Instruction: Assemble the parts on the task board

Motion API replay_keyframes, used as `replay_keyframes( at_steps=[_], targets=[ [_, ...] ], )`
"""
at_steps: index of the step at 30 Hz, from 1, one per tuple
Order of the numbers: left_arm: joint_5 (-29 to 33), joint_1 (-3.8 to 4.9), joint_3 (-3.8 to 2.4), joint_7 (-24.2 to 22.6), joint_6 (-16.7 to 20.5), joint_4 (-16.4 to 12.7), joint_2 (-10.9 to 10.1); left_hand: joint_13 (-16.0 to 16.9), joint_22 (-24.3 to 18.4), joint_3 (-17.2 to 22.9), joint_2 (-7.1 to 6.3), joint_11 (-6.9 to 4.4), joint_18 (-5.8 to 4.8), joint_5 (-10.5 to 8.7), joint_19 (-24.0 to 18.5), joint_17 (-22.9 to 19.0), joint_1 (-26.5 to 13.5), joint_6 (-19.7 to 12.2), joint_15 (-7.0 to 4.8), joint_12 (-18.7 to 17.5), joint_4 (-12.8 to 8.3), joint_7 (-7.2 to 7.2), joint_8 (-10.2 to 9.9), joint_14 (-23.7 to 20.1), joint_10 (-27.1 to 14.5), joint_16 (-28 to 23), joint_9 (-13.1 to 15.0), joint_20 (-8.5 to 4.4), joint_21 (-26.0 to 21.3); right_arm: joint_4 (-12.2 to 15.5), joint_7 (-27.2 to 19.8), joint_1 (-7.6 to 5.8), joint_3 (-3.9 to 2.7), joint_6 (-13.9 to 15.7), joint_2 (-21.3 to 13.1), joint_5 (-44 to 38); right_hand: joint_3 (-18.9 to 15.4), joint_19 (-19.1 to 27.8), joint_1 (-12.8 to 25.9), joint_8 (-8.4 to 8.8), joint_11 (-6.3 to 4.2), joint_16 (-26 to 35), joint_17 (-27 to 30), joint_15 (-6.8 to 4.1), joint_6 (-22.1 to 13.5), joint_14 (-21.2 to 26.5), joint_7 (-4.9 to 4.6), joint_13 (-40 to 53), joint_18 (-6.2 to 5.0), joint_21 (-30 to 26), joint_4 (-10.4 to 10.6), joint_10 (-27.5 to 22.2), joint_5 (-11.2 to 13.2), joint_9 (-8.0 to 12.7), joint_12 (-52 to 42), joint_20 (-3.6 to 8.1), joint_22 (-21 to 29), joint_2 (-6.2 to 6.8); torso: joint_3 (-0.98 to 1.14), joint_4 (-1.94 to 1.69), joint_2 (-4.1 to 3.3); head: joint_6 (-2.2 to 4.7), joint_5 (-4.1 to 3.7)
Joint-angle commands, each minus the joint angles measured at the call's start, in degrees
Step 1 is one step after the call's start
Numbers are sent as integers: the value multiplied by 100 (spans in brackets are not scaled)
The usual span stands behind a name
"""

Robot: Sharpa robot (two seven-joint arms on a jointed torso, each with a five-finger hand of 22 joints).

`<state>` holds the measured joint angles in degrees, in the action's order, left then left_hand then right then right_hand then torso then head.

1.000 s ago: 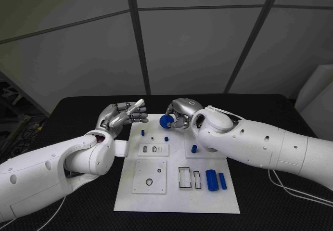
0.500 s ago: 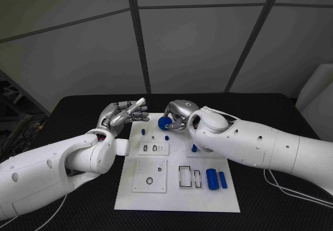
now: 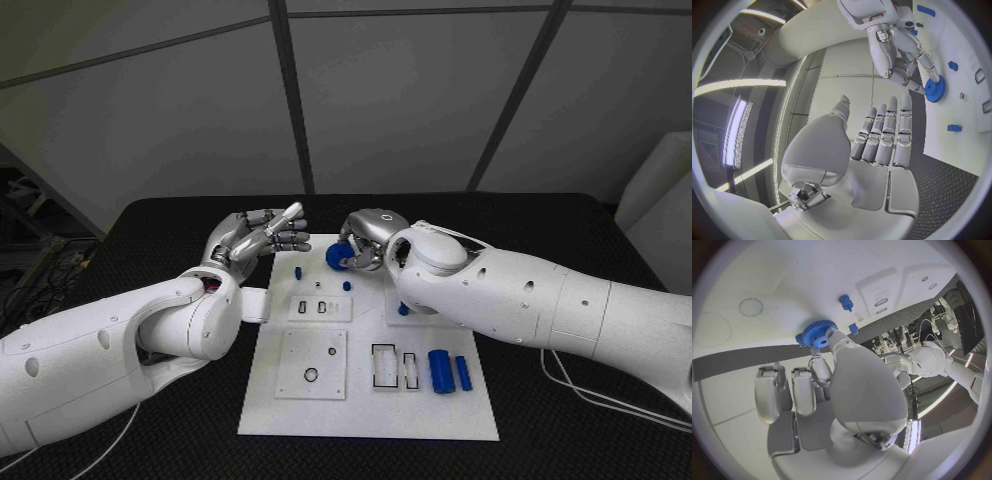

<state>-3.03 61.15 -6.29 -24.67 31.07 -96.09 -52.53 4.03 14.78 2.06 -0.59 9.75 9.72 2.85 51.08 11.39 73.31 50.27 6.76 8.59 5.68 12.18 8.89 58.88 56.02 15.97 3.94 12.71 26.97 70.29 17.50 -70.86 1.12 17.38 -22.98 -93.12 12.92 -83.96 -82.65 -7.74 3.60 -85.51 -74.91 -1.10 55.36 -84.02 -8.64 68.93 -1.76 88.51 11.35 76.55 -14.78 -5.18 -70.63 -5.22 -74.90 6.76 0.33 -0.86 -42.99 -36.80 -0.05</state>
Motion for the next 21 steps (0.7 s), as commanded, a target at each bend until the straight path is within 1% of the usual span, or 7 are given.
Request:
replay_keyframes(
  at_steps=[1,5,9,12,14,16,21],
  targets=[
    [-45,9,-5,-14,-74,-11,4,-6,6,-13,44,10,33,-16,-6,6,11,7,27,-29,-14,34,-32,20,-32,-35,-8,4,28,-53,-101,-15,-1,-238,30,30,-55,-348,157,184,44,-20,-535,91,-270,-410,-49,-48,98,3,51,-65,52,102,73,-81,-1190,71,2,1,2,-3,-4],
    [-45,9,-5,-11,-75,-11,1,-7,9,-16,48,11,33,-16,-10,8,14,8,28,-34,-19,34,-36,18,-33,-38,-9,5,30,-90,-141,-15,2,-370,52,87,-237,-341,439,327,59,-43,-582,112,-464,-418,-50,-74,95,0,181,-109,121,128,103,-116,-1184,149,4,0,1,-9,-5],
    [-45,10,-5,-6,-78,-9,2,-7,9,-16,48,11,33,-16,-10,8,14,8,28,-34,-19,34,-36,18,-33,-38,-9,5,30,-112,-153,-15,3,-495,59,125,-414,-336,649,363,71,-66,-629,124,-484,-425,-58,-82,94,-3,319,-140,240,112,116,-133,-1180,138,4,2,1,-12,-5],
    [-45,10,-5,0,-82,-7,3,-8,11,-17,50,12,32,-16,-13,10,15,6,29,-39,-22,35,-40,14,-36,-41,-10,5,32,-125,-145,-15,4,-548,55,157,-541,-334,810,383,89,-79,-656,140,-497,-428,-74,-70,93,-5,464,-153,266,103,110,-148,-1178,82,6,2,0,-10,-5],
    [-45,10,-5,4,-83,-6,4,-8,12,-18,51,12,32,-16,-14,11,16,5,29,-41,-23,36,-42,13,-37,-42,-10,5,33,-128,-139,-15,5,-581,48,176,-587,-334,909,382,97,-85,-668,148,-489,-430,-82,-56,93,-5,514,-152,230,97,99,-156,-1179,23,7,2,-1,-11,-4],
    [-45,10,-5,7,-84,-5,3,-8,12,-18,51,12,32,-16,-14,11,16,5,29,-41,-23,36,-42,13,-37,-42,-10,5,33,-128,-132,-15,5,-623,38,198,-625,-338,1043,366,104,-89,-676,155,-447,-431,-87,-34,94,-3,526,-146,137,85,80,-164,-1184,-72,6,-1,-1,-13,-5],
    [-45,10,-5,15,-84,-3,1,-10,16,-22,58,16,31,-16,-20,14,19,1,32,-53,-29,38,-50,7,-45,-47,-11,6,37,-118,-95,-15,5,-709,1,253,-685,-342,1250,336,100,-100,-698,155,-345,-434,-78,23,95,-1,528,-123,29,61,30,-169,-1190,-212,6,0,2,-16,-4]
  ],
)
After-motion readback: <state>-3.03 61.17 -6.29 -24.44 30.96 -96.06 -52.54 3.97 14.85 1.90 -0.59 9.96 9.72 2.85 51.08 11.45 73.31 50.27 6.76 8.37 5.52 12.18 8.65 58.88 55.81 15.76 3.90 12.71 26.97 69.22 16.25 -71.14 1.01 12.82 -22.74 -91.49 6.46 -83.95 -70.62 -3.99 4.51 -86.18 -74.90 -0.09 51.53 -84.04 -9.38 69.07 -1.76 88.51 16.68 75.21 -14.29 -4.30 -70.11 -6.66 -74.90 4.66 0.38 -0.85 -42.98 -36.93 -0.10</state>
